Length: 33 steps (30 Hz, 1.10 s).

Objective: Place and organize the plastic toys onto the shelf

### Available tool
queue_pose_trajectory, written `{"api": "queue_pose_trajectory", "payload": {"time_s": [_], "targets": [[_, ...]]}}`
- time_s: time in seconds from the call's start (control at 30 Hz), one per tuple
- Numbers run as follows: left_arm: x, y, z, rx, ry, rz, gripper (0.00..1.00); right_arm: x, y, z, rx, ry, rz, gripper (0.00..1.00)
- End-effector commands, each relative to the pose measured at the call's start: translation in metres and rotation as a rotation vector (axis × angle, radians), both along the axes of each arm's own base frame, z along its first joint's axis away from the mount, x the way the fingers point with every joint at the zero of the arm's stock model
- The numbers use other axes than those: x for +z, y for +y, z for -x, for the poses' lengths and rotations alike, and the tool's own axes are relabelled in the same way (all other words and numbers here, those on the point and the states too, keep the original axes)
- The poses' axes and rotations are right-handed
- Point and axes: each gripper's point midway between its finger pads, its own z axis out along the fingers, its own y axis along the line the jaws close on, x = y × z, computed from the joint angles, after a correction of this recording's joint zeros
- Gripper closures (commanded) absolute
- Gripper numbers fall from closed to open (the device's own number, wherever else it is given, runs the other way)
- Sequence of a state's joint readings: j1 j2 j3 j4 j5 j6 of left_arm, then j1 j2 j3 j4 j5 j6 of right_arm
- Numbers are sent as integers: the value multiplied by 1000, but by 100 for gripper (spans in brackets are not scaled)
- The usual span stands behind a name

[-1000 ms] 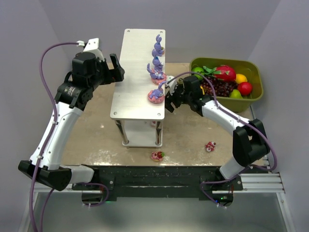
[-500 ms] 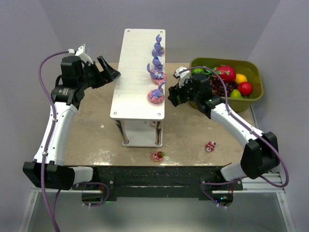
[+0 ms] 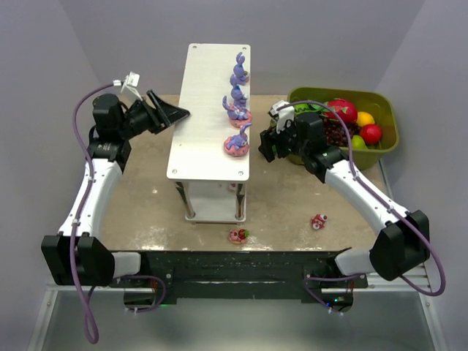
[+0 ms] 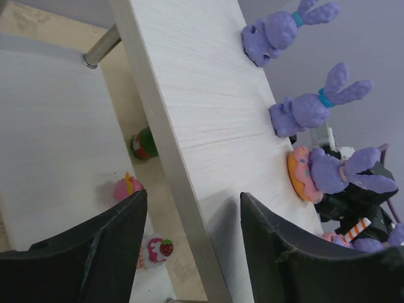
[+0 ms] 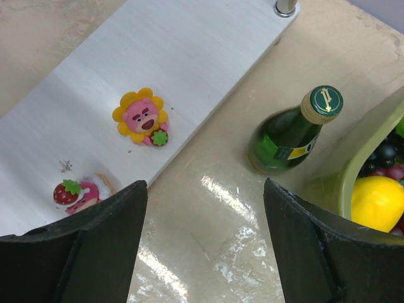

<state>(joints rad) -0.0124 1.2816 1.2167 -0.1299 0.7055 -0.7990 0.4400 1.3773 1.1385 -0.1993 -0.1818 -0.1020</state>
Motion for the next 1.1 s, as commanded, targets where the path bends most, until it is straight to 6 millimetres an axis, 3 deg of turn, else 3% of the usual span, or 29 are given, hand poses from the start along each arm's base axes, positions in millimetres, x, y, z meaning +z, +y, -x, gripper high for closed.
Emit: {"api": "queue_pose_trajectory", "payload": {"time_s": [0.0,0.13,0.47,0.6,0.67,1.07], "targets": [[33,-13,6,-123,-115,108,40,27,-6,3,-33,-42,-33,23],[30,-17,4,-153,-94,138,63,25,-6,5,-33,-40,-31,23],[19,-18,2,-159,-35,149,83,25,-10,5,-48,-45,-27,24],[20,-17,2,-151,-24,141,100,21,-13,8,-64,-33,-27,24],[17,-6,-2,-120,-9,131,100,17,-17,8,-88,-24,-21,24],[16,11,-1,-80,39,77,100,-28,-65,19,-434,121,-17,25]]}}
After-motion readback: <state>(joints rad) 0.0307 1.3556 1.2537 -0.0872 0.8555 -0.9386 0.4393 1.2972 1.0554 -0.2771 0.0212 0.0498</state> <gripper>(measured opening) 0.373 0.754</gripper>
